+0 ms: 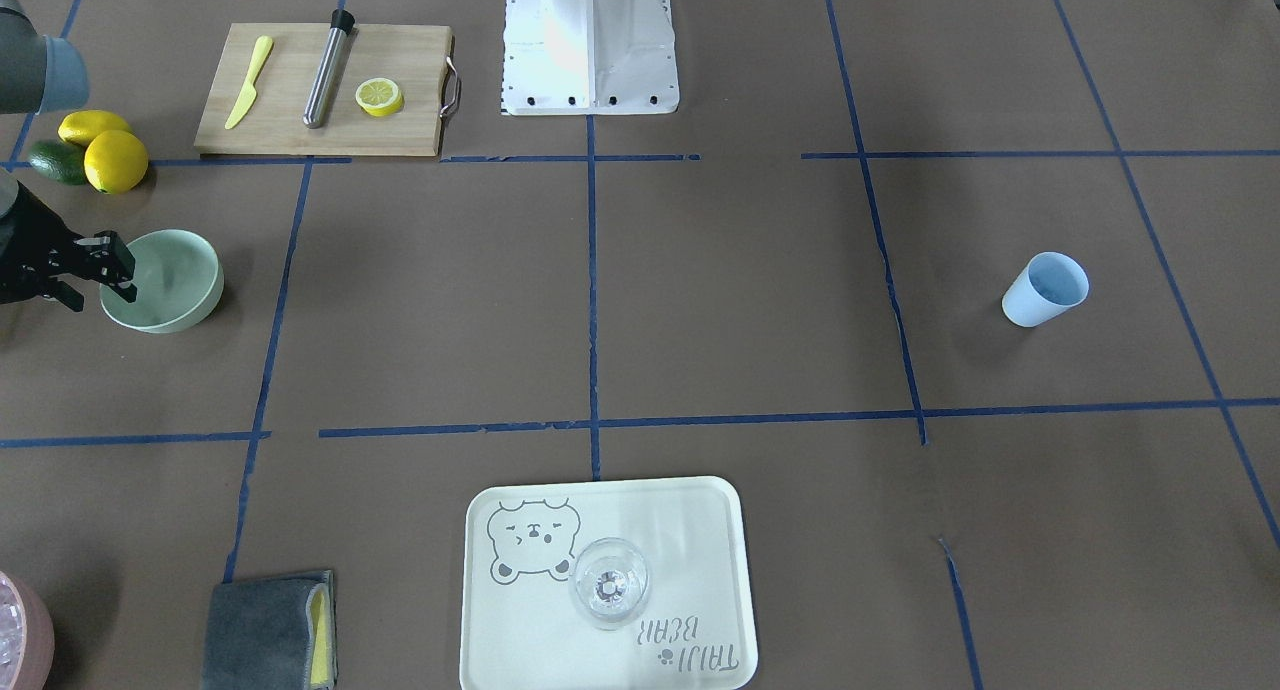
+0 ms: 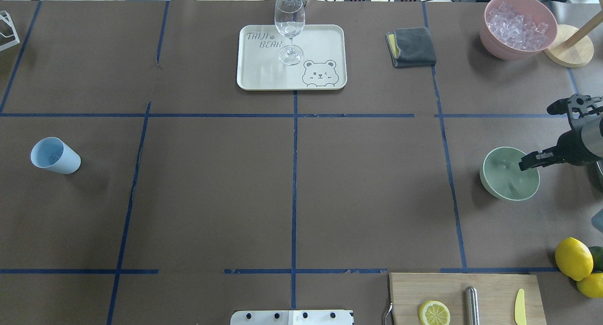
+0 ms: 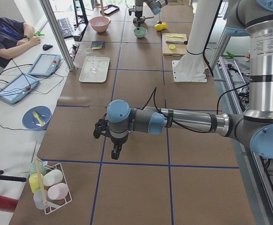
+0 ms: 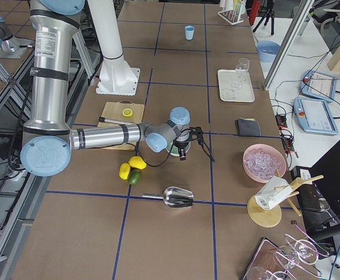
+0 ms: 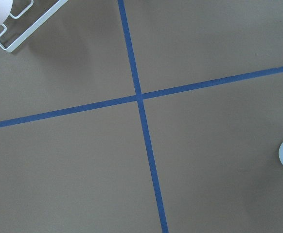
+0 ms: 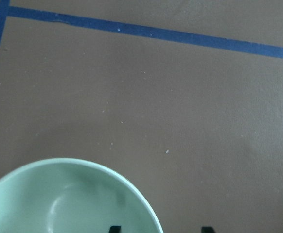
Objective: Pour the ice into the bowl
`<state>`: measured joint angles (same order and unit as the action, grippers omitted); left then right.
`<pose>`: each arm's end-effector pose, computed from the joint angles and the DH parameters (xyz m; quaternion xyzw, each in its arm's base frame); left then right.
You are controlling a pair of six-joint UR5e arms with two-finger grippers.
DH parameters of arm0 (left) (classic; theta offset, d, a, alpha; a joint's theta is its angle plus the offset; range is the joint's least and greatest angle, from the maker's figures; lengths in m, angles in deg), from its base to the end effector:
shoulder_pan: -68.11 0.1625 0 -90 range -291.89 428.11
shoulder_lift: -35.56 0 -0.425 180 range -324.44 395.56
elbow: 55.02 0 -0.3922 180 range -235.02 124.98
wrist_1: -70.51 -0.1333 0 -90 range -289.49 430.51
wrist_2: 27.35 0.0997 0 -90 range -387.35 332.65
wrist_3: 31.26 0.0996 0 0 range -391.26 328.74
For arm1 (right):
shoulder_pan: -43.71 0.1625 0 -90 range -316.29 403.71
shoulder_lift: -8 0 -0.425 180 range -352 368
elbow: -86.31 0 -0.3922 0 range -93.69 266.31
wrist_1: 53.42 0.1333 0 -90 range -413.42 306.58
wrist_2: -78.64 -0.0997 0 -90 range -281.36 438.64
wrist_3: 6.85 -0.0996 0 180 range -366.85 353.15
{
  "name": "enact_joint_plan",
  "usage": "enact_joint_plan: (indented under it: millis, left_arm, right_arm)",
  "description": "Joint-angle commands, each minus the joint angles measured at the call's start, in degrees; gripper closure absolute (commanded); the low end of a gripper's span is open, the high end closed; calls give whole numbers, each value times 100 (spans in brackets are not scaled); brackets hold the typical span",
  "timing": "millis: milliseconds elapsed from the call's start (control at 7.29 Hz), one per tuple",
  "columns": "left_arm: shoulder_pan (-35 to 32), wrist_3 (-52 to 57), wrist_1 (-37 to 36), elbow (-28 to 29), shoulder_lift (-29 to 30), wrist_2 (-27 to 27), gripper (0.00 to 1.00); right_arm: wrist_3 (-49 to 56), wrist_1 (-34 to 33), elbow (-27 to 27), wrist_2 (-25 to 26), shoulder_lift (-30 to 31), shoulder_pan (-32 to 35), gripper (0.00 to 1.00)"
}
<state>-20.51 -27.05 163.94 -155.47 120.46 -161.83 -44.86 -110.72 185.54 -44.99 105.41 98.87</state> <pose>-0.0524 -0.4635 0.6043 0.0801 0.3755 0.0739 0.9204 -0.2023 -0.4274 0.5833 0.0645 -0.3909 -0.0605 0.9162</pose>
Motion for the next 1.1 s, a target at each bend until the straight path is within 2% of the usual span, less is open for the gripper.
enact_joint_plan:
  millis: [0,137,275,686,961]
  left_arm:
    - [-6,0,0,-27,0,0,0]
    - [-6,0,0,-27,0,9,0]
    - [-6,0,0,-27,0,0,0]
    - [-6,0,0,-44,-9,9,0]
    - [-15,0,0,-44,-9,9,0]
  right_arm:
    - [4,35,87,-21,120,-32,43]
    - [13,35,88,-21,129,-58,65]
    - [13,35,96,-29,129,-85,100]
    - [56,35,183,-21,147,-103,100]
    - [48,-43,744,-222,217,-76,100]
